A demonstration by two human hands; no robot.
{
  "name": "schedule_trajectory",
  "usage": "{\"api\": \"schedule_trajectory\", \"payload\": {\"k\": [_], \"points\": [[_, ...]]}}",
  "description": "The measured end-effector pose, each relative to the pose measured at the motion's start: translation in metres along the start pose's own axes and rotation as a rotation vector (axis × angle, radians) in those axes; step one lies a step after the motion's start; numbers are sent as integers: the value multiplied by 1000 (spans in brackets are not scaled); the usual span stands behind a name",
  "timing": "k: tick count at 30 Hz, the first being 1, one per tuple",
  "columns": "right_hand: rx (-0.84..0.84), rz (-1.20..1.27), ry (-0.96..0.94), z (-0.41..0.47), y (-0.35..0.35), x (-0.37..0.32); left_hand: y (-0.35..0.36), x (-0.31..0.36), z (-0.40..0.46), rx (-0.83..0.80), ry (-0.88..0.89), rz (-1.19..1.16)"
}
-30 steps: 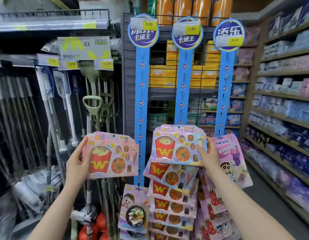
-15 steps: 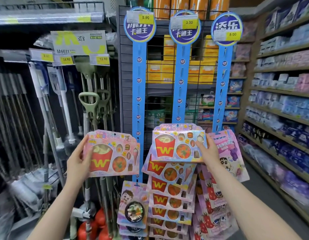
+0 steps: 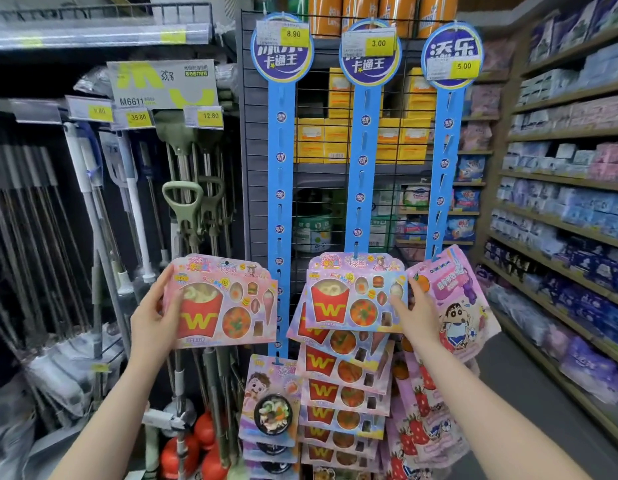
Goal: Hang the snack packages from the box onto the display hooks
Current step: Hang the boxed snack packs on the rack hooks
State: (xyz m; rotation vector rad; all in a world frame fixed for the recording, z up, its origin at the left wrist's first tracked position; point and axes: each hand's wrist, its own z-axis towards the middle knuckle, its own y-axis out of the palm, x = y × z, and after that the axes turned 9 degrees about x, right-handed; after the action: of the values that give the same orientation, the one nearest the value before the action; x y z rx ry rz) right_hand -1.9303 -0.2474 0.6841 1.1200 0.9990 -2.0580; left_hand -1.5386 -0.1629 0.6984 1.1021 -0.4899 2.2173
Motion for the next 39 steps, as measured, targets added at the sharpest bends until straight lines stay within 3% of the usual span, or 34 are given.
{"api": "schedule_trajectory", "payload": {"k": [6,15,19,26,39], "points": [[50,16,-31,-9,-22,-14,6,28,8,-53,33,-87],[-379,308,-70,0,-32,-70,109,109,-11,-272,65,-394],[-256,454,-88,17,-39,-63,151,121,-24,-273,-11,-414],[-145,436,-94,50,-48,-58,172,111,-22,-389,-21,-243],[-254,326,-92,64,-36,-60,174,87,-16,-347,28,-132]]}}
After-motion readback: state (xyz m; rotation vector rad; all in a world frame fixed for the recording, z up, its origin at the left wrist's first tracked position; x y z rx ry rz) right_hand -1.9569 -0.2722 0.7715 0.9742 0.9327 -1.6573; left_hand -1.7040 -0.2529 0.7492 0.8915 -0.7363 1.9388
